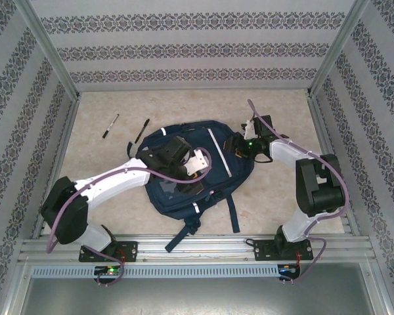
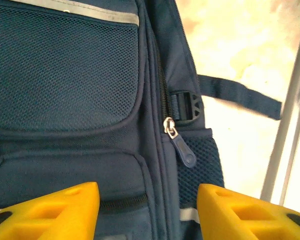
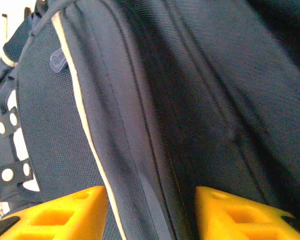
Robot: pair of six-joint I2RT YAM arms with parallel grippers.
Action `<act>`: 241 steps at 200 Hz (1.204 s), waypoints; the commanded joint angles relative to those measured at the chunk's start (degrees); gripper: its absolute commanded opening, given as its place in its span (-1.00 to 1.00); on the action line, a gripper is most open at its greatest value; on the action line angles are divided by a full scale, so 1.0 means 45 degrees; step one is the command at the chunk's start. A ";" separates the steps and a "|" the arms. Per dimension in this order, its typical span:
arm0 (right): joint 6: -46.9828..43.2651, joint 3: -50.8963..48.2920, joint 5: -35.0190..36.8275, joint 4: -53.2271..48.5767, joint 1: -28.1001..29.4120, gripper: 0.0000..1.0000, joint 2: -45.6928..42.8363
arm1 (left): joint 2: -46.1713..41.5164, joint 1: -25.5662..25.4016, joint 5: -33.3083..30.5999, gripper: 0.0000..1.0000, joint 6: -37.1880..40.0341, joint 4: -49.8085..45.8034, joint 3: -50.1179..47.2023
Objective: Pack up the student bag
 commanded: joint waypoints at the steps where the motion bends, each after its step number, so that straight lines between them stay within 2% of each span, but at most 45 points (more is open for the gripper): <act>1: 0.0196 0.0091 0.1155 -0.1346 -0.0472 0.08 -0.1661 | 0.0896 -0.0206 -0.0874 0.15 0.1077 -0.0270 0.0400; 23: -0.0192 -0.0175 0.1327 -0.2657 -0.0548 0.11 -0.2954 | 0.1306 -0.0234 -0.1652 0.19 0.1814 -0.1272 0.0426; 46: -0.0152 -0.0878 0.1363 -0.3683 -0.0401 0.11 -0.4119 | 0.0710 -0.0234 -0.1880 0.26 0.2165 -0.1543 -0.0314; 58: -0.0012 -0.1386 0.1366 -0.3833 -0.0127 0.11 -0.4715 | 0.0364 -0.0235 -0.1620 0.32 0.2051 -0.1321 -0.0850; 69: 0.0085 -0.1731 0.1335 -0.3960 0.0323 0.11 -0.5152 | 0.0137 -0.0234 -0.0695 0.38 0.2049 -0.1001 -0.1291; 75: 0.0123 -0.1854 0.1256 -0.4026 0.0662 0.11 -0.5304 | -0.0041 -0.0249 0.0100 0.42 0.2270 -0.0707 -0.1615; 83: 0.0028 -0.1889 0.1141 -0.4215 0.1139 0.11 -0.5391 | -0.0378 -0.0371 0.0491 0.46 0.2349 0.0191 -0.2309; 98: 0.0149 -0.1879 0.1361 -0.4615 0.2005 0.11 -0.5441 | -0.1095 -0.0693 -0.0236 0.51 0.2502 0.2407 -0.3805; 105: 0.0337 -0.1902 0.1357 -0.4660 0.2320 0.11 -0.5442 | -0.1227 -0.0764 -0.1021 0.53 0.2234 0.3228 -0.4110; 124: 0.0910 -0.1943 0.1342 -0.4612 0.3026 0.10 -0.5461 | -0.0950 -0.0801 -0.2673 0.29 0.2205 0.3770 -0.4039; 140: 0.0980 -0.1884 0.1606 -0.4583 0.3709 0.10 -0.5445 | -0.0402 -0.0801 -0.3546 -0.05 0.2124 0.3482 -0.3596; 154: 0.1273 -0.2002 0.1706 -0.4503 0.4098 0.09 -0.5299 | -0.0075 -0.0801 -0.3408 -0.36 0.2211 0.3198 -0.3351; 184: 0.2179 -0.2450 0.1595 -0.3913 0.5018 0.07 -0.5034 | -0.0418 -0.0801 -0.2206 -0.99 0.2179 0.3431 -0.3524; 210: 0.2438 -0.2430 0.2379 -0.3928 0.5760 0.07 -0.4877 | -0.1636 -0.0801 -0.1282 -1.00 0.1474 0.4547 -0.4061; 241: 0.2076 -0.2021 0.4055 -0.3999 0.6743 0.05 -0.4470 | -0.3117 -0.0781 -0.1076 -1.00 0.1106 0.6269 -0.5202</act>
